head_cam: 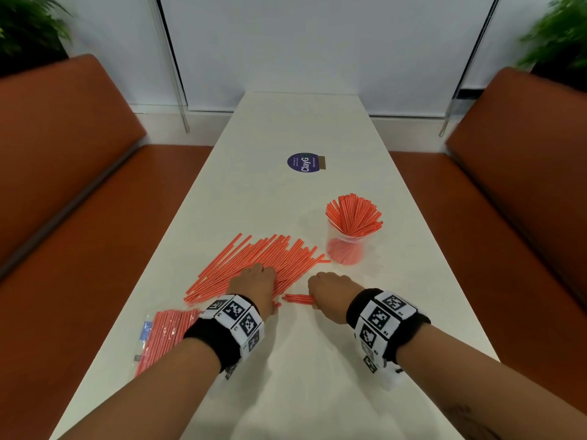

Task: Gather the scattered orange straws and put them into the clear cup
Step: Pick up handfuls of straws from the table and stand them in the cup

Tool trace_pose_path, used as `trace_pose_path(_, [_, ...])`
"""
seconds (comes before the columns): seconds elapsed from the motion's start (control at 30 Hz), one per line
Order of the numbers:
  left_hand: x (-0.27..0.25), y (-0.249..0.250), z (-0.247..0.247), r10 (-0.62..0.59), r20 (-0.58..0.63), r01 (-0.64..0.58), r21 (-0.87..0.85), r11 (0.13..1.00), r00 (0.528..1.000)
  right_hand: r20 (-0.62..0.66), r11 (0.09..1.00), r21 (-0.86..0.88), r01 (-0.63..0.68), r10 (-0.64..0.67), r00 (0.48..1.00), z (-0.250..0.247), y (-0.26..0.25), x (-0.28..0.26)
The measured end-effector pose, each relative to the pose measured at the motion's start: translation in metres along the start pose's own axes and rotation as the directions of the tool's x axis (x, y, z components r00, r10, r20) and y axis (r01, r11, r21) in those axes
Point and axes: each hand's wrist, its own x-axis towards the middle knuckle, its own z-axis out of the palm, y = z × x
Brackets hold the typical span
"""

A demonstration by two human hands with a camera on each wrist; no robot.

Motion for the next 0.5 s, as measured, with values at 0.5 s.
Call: trace_pose_path(0.5, [0.013, 0.017, -0.019, 0.05, 0.039, -0.057, 0.196, 0.979, 0.998, -0.088, 0.922, 0.371, -0.108, 0.15, 0.985, -0.005, 0.005, -0.019])
